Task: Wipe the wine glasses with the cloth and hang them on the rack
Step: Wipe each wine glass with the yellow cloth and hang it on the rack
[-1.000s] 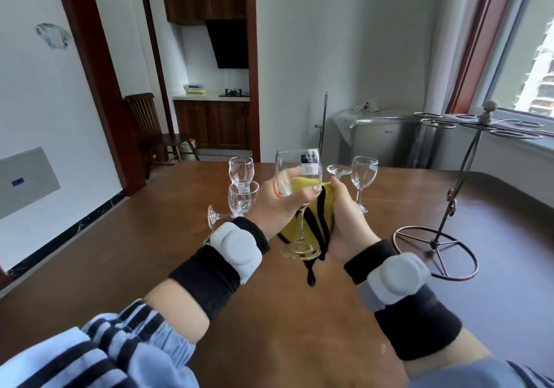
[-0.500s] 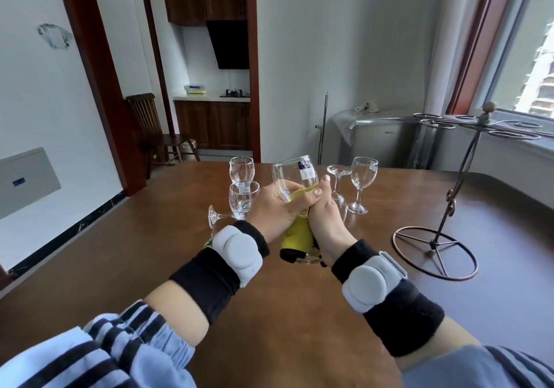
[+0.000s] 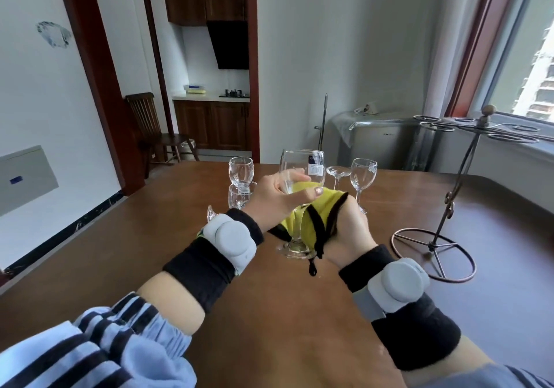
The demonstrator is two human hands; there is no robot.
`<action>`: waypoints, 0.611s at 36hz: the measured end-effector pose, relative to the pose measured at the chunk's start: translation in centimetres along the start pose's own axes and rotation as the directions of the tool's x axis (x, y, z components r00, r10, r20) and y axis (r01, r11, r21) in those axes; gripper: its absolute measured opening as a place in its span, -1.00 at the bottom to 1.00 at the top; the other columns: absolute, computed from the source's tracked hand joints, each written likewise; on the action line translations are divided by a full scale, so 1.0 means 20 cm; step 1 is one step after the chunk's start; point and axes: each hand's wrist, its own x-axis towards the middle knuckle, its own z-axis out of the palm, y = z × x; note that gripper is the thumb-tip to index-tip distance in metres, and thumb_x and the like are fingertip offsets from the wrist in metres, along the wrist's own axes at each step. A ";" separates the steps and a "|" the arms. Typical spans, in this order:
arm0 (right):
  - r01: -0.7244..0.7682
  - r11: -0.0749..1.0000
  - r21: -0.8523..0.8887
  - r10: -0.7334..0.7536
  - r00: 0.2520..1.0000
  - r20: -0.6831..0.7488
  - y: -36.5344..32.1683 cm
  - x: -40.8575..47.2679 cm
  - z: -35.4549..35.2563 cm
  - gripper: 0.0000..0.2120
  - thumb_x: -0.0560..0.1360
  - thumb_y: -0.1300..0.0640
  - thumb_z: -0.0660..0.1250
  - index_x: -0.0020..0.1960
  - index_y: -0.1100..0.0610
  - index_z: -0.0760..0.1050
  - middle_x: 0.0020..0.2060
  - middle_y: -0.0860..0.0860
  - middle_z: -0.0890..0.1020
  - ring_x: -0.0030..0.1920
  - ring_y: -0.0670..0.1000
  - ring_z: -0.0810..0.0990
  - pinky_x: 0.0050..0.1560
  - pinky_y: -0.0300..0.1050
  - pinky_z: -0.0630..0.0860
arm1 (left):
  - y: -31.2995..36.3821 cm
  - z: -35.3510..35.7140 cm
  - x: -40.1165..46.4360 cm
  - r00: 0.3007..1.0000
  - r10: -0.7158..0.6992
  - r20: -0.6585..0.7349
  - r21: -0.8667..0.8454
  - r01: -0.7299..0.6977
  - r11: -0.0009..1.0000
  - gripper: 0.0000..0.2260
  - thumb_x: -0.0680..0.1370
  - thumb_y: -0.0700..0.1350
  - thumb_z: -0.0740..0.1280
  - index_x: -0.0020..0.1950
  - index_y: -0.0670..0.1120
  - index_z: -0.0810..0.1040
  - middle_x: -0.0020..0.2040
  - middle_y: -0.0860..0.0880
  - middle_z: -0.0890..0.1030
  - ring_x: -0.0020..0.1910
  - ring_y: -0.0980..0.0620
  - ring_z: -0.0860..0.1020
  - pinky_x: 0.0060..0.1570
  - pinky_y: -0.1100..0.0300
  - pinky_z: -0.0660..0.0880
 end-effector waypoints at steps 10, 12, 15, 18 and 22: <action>-0.061 0.990 0.126 0.033 0.978 0.208 0.06 -0.05 0.05 -0.27 0.55 -0.38 -0.04 0.41 0.13 0.44 0.30 0.17 0.56 0.34 0.14 0.51 0.41 0.12 0.33 | -0.06 0.06 -0.04 0.983 0.039 -0.182 -0.084 -0.055 0.995 -0.47 0.16 0.30 0.44 0.05 0.12 0.52 0.03 0.18 0.58 0.05 0.28 0.53 -0.06 0.48 0.40; -0.053 0.988 0.142 0.022 0.977 0.211 0.07 -0.07 0.05 -0.33 0.59 -0.33 -0.04 0.36 0.14 0.48 0.18 0.13 0.65 0.21 0.07 0.61 0.22 0.02 0.48 | -0.07 0.07 -0.03 0.982 0.001 -0.187 -0.112 -0.022 0.993 -0.44 0.13 0.34 0.41 0.03 0.12 0.51 0.04 0.14 0.58 0.05 0.20 0.54 -0.03 0.37 0.43; 0.012 0.984 0.178 -0.046 0.981 0.186 0.06 -0.07 0.02 -0.37 0.61 -0.24 0.02 0.39 0.23 0.42 0.13 0.16 0.58 0.15 0.10 0.56 0.30 0.03 0.46 | -0.08 0.06 -0.02 0.976 -0.038 -0.215 -0.149 0.006 0.989 -0.35 0.13 0.43 0.39 0.06 0.04 0.52 0.05 0.02 0.61 0.02 0.05 0.57 -0.04 0.20 0.46; 0.045 0.972 0.229 -0.087 0.980 0.177 0.03 -0.02 -0.02 -0.53 0.58 -0.20 0.09 0.28 0.13 0.43 0.07 0.16 0.49 0.17 0.15 0.43 0.23 0.11 0.32 | -0.08 0.06 0.00 0.958 -0.087 -0.272 -0.183 0.037 0.982 -0.19 0.10 0.53 0.37 0.11 -0.03 0.52 0.04 -0.03 0.64 0.01 0.02 0.62 0.01 0.13 0.51; 0.066 0.972 0.227 -0.110 0.976 0.186 0.06 -0.04 0.02 -0.48 0.56 -0.28 0.10 0.22 0.12 0.49 0.06 0.14 0.56 0.20 0.12 0.50 0.22 0.02 0.38 | -0.07 0.10 0.00 0.947 -0.100 -0.304 -0.227 0.030 0.973 -0.32 0.16 0.34 0.47 0.12 -0.06 0.53 0.02 -0.04 0.61 0.02 0.00 0.60 0.05 0.12 0.53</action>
